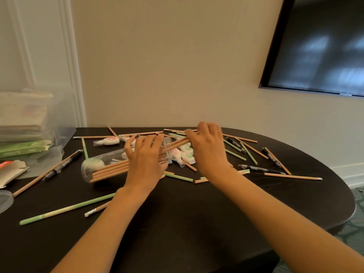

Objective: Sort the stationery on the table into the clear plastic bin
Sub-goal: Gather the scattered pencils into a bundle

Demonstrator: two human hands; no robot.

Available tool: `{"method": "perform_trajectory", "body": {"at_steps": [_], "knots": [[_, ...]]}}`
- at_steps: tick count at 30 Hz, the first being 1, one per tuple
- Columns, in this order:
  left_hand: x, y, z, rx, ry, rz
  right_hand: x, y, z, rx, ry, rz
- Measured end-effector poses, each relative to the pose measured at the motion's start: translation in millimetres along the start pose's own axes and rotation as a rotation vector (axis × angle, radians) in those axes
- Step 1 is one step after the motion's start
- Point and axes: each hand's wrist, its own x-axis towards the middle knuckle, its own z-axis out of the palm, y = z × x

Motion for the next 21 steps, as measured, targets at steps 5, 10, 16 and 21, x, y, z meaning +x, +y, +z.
{"method": "perform_trajectory", "body": {"at_steps": [5, 10, 16, 21], "knots": [[2.3, -8.5, 0.1, 0.007, 0.058, -0.037, 8.0, -38.3, -6.4, 1.081, -0.357, 0.270], [6.2, -24.5, -5.8, 0.012, 0.068, -0.074, 18.0, -49.7, -6.6, 1.875, -0.394, 0.734], [12.5, -44.4, -10.9, 0.002, 0.034, -0.184, -4.4, -48.2, 17.7, 1.007, -0.682, 0.389], [13.1, -43.3, -8.6, 0.016, 0.002, -0.184, -20.7, -65.7, 27.1, 0.465, -0.770, -0.246]]}}
